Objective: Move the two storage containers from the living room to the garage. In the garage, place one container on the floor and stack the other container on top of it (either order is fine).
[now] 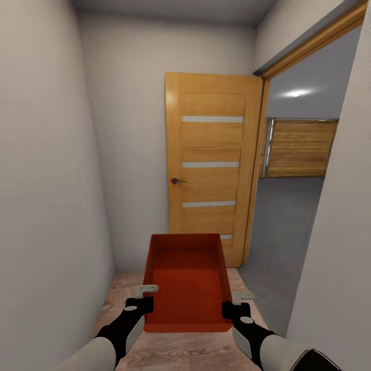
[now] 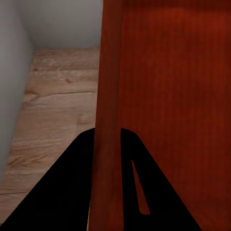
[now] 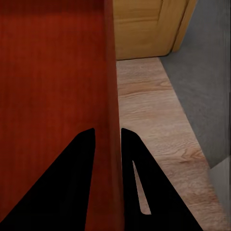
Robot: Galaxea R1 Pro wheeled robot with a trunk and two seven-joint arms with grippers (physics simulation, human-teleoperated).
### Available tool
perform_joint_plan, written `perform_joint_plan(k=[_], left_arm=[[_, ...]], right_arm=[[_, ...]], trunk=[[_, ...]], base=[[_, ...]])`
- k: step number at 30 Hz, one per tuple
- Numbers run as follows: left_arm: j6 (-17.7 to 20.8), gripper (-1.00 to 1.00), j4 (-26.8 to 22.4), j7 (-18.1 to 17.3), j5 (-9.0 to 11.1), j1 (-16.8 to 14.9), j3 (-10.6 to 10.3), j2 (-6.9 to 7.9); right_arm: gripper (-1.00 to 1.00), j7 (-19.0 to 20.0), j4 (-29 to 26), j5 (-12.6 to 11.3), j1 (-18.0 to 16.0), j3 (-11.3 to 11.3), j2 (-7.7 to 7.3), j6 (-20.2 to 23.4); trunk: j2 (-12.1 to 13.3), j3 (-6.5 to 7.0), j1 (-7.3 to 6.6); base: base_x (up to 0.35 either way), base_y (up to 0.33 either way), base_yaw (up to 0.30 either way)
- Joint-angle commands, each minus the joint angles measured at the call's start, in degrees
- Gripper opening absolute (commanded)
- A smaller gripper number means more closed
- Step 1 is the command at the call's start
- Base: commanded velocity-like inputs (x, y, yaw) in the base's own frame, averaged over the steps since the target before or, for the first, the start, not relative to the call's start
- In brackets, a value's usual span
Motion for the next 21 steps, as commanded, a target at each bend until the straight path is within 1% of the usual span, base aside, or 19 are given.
perform_joint_plan(k=[1,3,7,10,21], left_arm=[[0.35,-1.0,-0.21,0.24,-0.18,-0.04,1.69,0.01],[0.35,-1.0,-0.21,0.24,0.23,-0.04,1.69,0.01],[0.35,-1.0,-0.21,0.24,1.9,-0.04,1.65,0.04],[0.35,-1.0,-0.21,0.18,2.66,-0.04,1.62,0.08],[0.35,-1.0,-0.13,0.15,3.04,-0.04,1.53,0.09]], right_arm=[[-1.0,0.17,0.14,-1.13,-0.08,-0.53,0.0,-0.5],[-1.0,0.17,0.13,-1.13,-0.06,-0.53,0.0,-0.5],[-1.0,0.17,0.14,-1.13,-0.06,-0.53,0.0,-0.5],[-1.0,0.17,0.14,-1.15,-0.04,-0.53,0.0,-0.5],[-1.0,0.17,0.15,-1.2,-0.07,-0.53,0.0,-0.5]], trunk=[[-0.04,-0.07,0.03],[-0.04,-0.07,0.03],[-0.04,-0.07,0.03],[-0.04,-0.07,0.03],[-0.04,-0.07,0.03]], base=[[0.289,0.194,-0.279],[0.287,0.201,-0.28],[0.282,0.211,-0.282],[0.28,0.214,-0.284],[0.28,0.215,-0.284]])
